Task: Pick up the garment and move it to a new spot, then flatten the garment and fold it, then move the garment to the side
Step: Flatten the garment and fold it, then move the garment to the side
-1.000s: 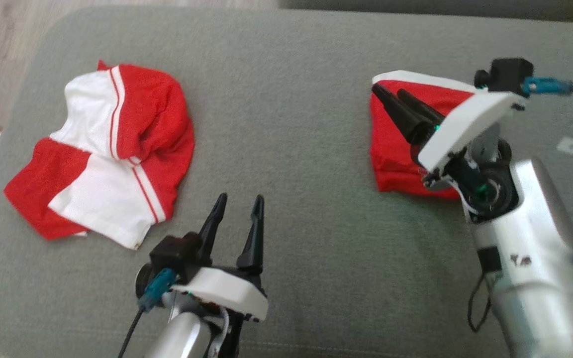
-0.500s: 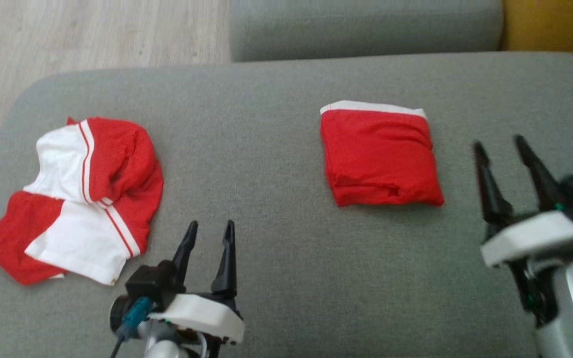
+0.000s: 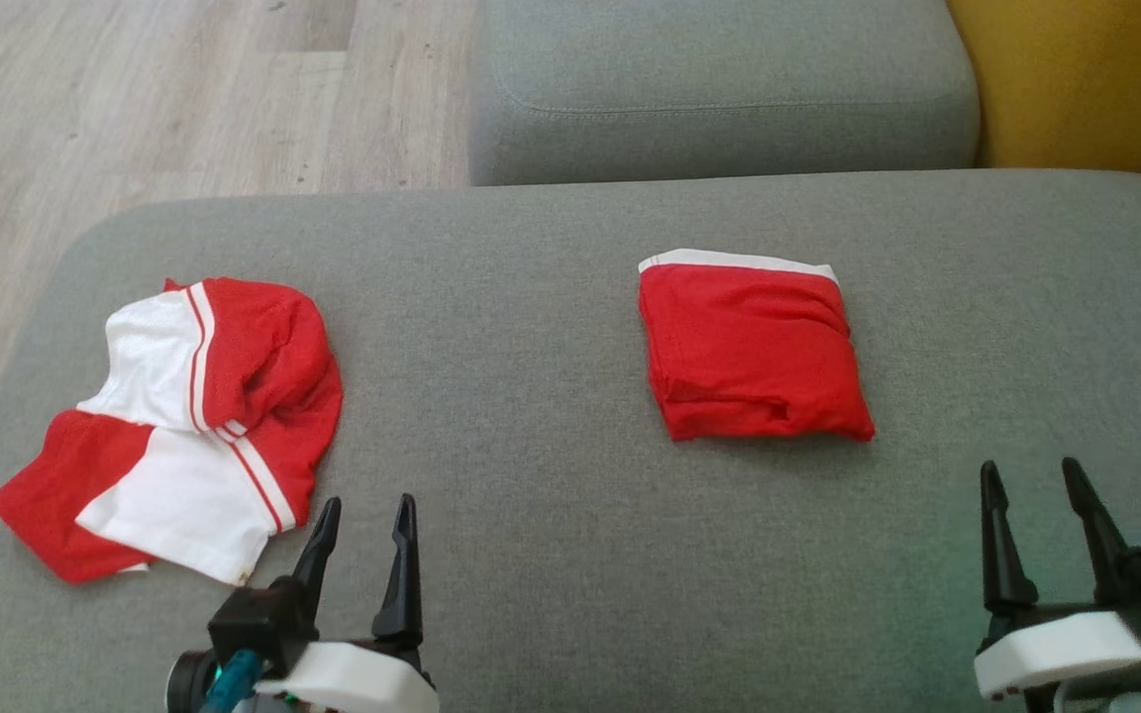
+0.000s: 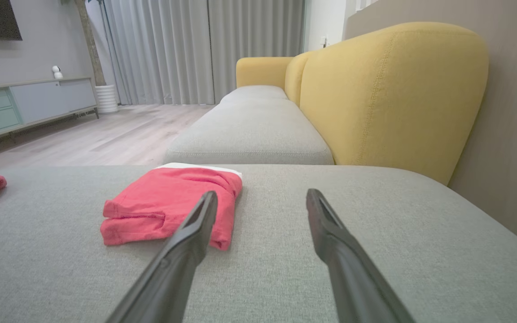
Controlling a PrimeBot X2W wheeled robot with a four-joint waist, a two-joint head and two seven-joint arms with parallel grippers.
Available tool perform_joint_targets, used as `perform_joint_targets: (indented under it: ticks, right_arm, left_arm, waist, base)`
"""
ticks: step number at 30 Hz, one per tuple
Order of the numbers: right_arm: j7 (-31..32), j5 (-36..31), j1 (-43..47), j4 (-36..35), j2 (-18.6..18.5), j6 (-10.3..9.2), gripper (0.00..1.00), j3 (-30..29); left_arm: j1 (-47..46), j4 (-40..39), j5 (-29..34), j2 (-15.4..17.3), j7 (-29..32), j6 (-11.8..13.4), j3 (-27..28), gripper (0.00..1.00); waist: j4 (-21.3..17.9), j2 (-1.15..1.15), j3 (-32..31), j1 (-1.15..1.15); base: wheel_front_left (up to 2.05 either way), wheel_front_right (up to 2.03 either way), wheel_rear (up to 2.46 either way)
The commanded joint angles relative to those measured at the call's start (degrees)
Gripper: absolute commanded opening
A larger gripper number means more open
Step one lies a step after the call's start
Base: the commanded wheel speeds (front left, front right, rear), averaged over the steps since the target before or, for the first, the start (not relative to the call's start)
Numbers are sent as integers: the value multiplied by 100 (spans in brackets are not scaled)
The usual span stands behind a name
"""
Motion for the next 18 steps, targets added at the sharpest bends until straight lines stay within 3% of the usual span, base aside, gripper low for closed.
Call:
perform_joint_targets:
  ticks: [1,18]
  right_arm:
    - [-86,-86,-137,-97,-45,44,100,77]
    - [-100,7,-349,129,10,44,100,65]
  left_arm:
    - [-158,-188,54,-12,-45,-3,251,100]
    - [-95,-153,81,-12,-45,10,282,100]
  waist:
    - [24,0,-8,0]
    - [169,0,32,0]
  base:
    - [0,0,0]
    - [0,0,0]
